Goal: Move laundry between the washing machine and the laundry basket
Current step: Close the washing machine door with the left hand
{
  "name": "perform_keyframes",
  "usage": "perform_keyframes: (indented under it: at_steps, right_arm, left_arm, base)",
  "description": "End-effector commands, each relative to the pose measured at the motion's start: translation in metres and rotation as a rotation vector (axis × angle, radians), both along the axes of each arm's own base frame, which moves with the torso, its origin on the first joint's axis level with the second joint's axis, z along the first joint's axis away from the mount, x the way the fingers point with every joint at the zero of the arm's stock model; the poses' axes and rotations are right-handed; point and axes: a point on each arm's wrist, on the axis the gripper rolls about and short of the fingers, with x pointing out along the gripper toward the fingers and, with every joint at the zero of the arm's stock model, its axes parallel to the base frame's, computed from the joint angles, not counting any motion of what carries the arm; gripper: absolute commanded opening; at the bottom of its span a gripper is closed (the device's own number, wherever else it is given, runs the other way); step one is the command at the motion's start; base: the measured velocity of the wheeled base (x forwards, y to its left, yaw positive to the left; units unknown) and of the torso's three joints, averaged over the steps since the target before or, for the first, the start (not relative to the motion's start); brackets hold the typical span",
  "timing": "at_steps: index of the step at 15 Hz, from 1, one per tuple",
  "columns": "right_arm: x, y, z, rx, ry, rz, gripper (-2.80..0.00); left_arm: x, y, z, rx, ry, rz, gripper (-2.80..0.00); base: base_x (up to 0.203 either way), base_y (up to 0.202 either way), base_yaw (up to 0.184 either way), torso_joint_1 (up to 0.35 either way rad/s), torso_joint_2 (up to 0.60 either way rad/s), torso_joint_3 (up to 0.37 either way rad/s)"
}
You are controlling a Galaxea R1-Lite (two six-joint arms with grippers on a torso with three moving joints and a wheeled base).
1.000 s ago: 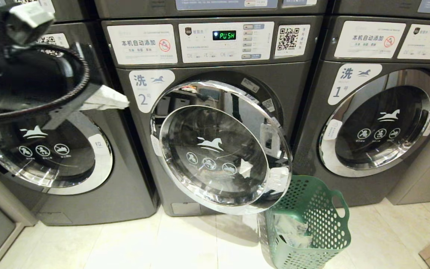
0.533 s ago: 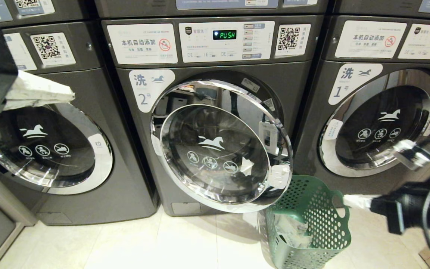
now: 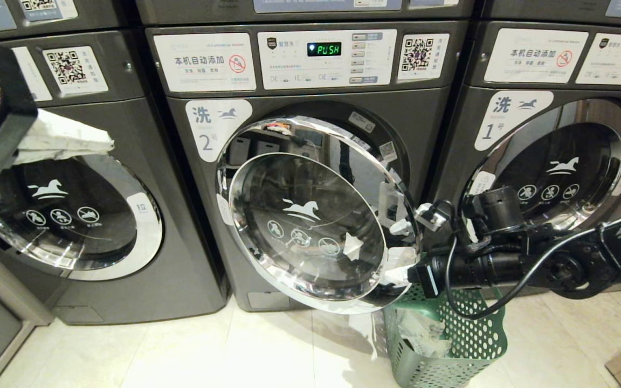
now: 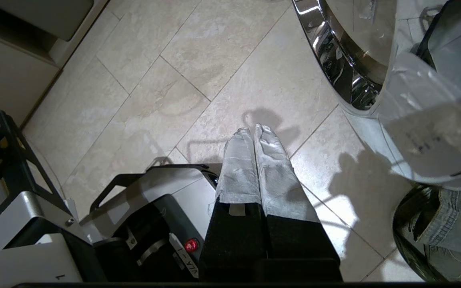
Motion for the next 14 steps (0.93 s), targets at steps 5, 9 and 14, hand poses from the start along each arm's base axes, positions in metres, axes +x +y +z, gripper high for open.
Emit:
perform_keyframes:
  at_steps: [5, 9, 14]
  right_arm:
    - [0.023, 0.007, -0.023, -0.048, -0.044, -0.053, -2.8]
    - [0.027, 0.005, -0.029, -0.115, -0.079, -0.094, -2.8]
    - [0.045, 0.004, -0.03, -0.199, -0.127, -0.228, -2.8]
  left_arm:
    - [0.003, 0.0, -0.003, 0.005, 0.016, 0.01, -2.8]
    - [0.002, 0.001, -0.002, 0.004, 0.01, 0.015, -2.8]
    - [0.003, 0.008, -0.002, 0.007, 0.004, 0.053, -2.8]
  base:
    - [0.0, 0.0, 0.0, 0.0, 0.0, 0.0]
    - [0.0, 0.0, 0.0, 0.0, 0.0, 0.0]
    - [0.0, 0.0, 0.0, 0.0, 0.0, 0.0]
